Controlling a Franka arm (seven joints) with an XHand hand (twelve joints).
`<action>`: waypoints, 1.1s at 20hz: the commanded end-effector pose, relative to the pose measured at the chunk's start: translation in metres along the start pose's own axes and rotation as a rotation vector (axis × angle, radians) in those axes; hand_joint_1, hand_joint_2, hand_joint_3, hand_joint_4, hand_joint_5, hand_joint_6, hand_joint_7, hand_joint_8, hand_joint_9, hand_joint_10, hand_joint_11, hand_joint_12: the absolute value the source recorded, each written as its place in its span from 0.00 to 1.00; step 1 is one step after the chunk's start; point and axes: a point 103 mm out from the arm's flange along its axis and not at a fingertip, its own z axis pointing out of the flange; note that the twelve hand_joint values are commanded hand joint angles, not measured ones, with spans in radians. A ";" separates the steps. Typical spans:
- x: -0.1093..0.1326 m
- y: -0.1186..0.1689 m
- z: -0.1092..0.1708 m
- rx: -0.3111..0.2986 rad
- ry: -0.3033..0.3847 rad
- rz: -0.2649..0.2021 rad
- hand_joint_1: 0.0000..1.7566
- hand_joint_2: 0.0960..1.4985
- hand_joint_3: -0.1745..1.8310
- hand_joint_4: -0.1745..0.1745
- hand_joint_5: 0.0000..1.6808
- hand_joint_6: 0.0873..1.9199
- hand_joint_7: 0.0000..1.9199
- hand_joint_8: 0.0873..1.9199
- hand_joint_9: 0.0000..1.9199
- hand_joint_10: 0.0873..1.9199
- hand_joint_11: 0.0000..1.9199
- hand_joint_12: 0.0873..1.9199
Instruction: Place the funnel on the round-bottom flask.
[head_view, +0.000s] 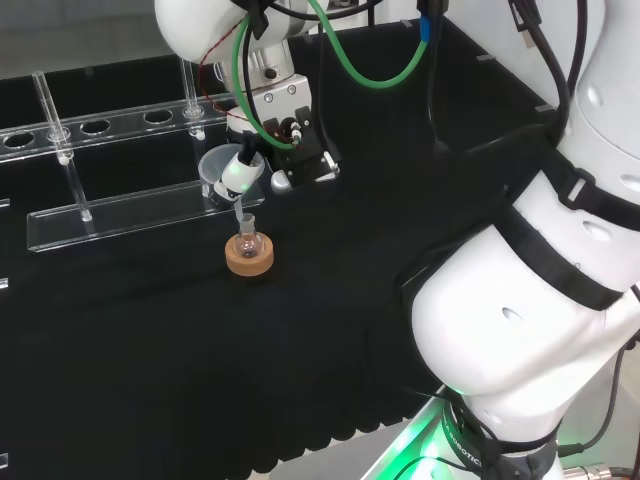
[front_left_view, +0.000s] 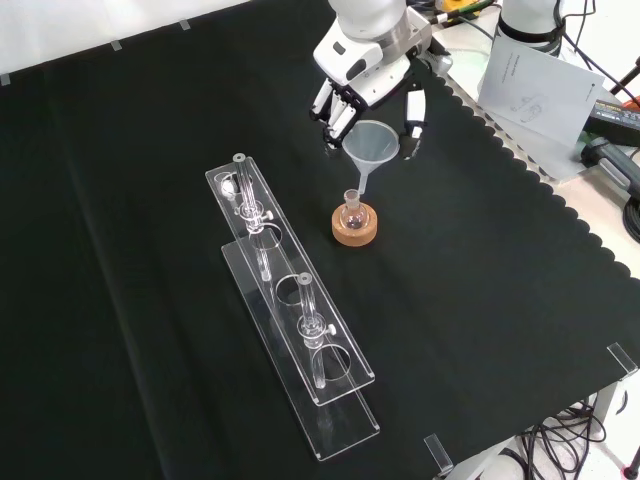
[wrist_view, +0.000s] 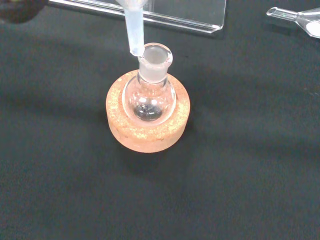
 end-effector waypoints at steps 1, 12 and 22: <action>0.005 0.003 0.004 -0.014 -0.012 -0.003 0.40 0.50 0.33 0.34 0.41 0.35 0.44 0.45 0.54 0.34 0.29 0.65; -0.013 0.011 0.004 -0.015 -0.009 0.009 0.41 0.50 0.33 0.34 0.42 0.35 0.44 0.45 0.55 0.34 0.29 0.64; -0.008 0.013 0.007 -0.002 -0.010 0.004 0.41 0.50 0.34 0.33 0.42 0.35 0.44 0.45 0.55 0.34 0.29 0.64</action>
